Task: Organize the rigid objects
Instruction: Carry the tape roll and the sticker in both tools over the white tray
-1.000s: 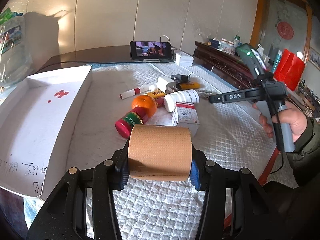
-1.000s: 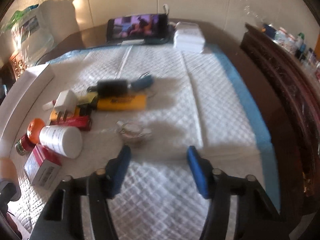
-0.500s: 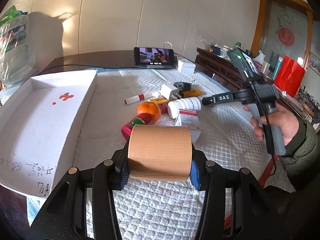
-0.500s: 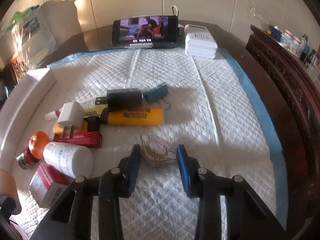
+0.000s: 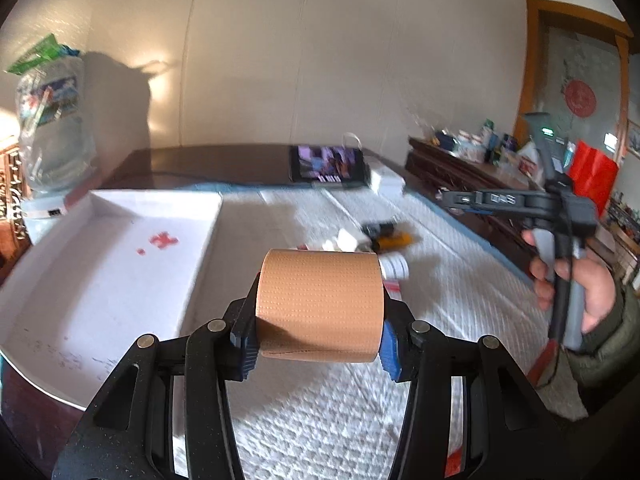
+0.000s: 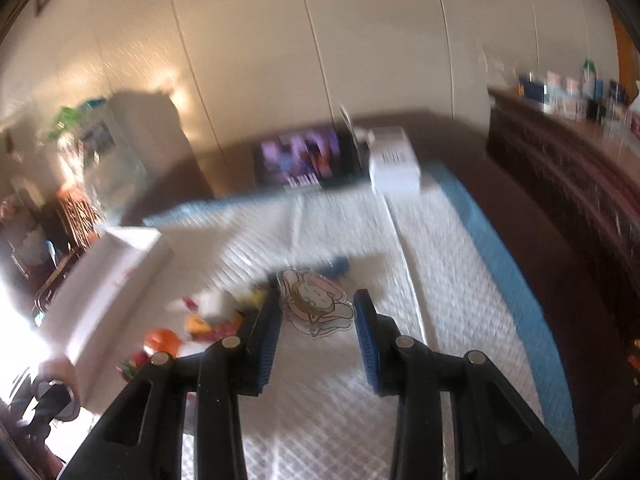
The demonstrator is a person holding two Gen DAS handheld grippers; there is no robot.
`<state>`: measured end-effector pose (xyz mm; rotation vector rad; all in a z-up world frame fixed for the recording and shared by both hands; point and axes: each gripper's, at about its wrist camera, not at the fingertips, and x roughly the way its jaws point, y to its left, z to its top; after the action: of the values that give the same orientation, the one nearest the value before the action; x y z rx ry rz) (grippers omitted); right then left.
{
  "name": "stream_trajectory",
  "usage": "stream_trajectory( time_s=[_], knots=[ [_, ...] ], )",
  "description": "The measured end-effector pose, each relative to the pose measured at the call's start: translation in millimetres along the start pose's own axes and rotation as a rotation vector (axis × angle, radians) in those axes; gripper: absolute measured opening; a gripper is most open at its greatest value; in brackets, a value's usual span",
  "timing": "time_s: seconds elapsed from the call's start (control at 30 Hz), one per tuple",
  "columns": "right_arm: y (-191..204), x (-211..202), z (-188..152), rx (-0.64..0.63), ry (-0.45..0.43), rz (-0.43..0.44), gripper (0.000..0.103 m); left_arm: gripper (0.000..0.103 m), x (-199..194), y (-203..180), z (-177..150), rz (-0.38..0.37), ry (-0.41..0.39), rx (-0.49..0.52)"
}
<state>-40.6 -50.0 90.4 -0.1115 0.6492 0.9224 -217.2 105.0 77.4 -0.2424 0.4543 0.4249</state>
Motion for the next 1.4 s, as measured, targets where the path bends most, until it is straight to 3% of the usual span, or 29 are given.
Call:
stream_trajectory(
  time_s=[0.17, 0.33, 0.53, 0.97, 1.4],
  knots=[
    [15.8, -28.2, 8.9, -0.027, -0.144, 0.021, 0.036, 0.047, -7.4, 3.9, 22.6, 0.064, -0.073, -0.018],
    [21.6, -39.3, 13.2, -0.047, -0.220, 0.024, 0.036, 0.047, -10.9, 2.9, 41.9, 0.113, -0.152, -0.014],
    [23.2, -39.4, 15.2, -0.041, -0.216, 0.044, 0.036, 0.047, -11.9, 9.6, 55.2, 0.176, -0.207, -0.019],
    [37.7, -48.5, 13.0, -0.064, -0.242, 0.072, 0.037, 0.047, -26.4, 35.7, 51.6, 0.237, -0.226, -0.072],
    [71.2, -45.1, 22.4, -0.119, -0.233, 0.144, 0.037, 0.047, -71.0, 90.1, 46.8, 0.374, -0.281, -0.167]
  ],
)
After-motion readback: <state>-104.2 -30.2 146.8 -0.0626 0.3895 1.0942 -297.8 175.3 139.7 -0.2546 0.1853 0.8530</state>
